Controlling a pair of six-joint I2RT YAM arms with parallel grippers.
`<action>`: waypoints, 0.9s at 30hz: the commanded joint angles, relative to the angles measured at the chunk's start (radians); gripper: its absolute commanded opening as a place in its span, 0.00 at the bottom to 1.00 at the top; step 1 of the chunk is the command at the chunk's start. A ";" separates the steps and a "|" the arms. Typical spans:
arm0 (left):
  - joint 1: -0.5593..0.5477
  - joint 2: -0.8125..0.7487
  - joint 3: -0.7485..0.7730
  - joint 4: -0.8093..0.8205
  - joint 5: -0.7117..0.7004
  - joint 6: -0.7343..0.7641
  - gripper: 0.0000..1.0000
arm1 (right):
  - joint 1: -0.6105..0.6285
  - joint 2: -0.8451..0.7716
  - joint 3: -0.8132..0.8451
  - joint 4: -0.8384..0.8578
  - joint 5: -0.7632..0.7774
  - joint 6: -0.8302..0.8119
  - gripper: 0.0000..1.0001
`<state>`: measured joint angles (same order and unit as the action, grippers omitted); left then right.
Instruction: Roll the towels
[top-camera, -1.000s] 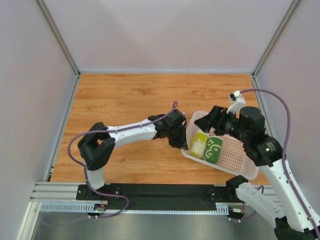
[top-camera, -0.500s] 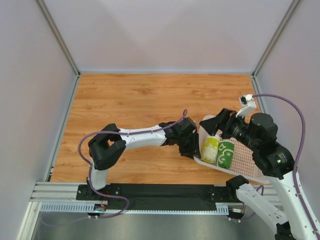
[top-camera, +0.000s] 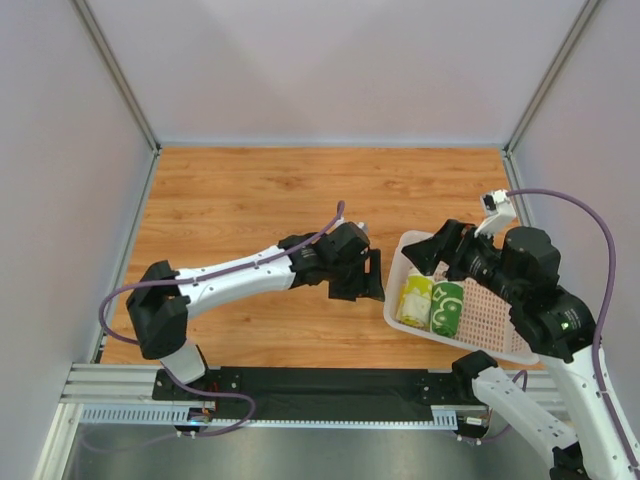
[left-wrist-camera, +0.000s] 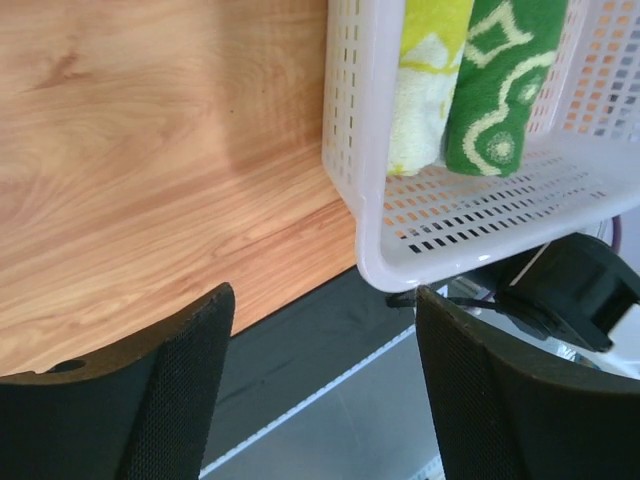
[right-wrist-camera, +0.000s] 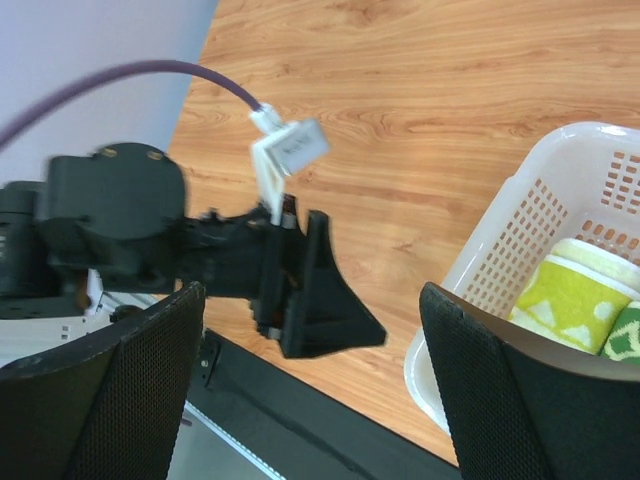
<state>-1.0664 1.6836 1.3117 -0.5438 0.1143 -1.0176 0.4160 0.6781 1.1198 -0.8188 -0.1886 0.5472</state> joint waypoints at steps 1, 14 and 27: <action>0.022 -0.100 0.001 -0.094 -0.082 0.050 0.79 | 0.004 -0.003 0.029 -0.028 0.014 -0.030 0.89; 0.204 -0.720 -0.252 -0.237 -0.473 0.281 0.82 | 0.006 -0.017 -0.077 -0.010 -0.055 -0.035 0.90; 0.212 -1.188 -0.850 0.264 -1.367 0.823 0.99 | 0.010 0.017 -0.140 0.049 -0.087 -0.044 0.91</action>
<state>-0.8570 0.5335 0.6159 -0.6289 -1.0245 -0.5240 0.4179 0.6861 0.9863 -0.8215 -0.2531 0.5220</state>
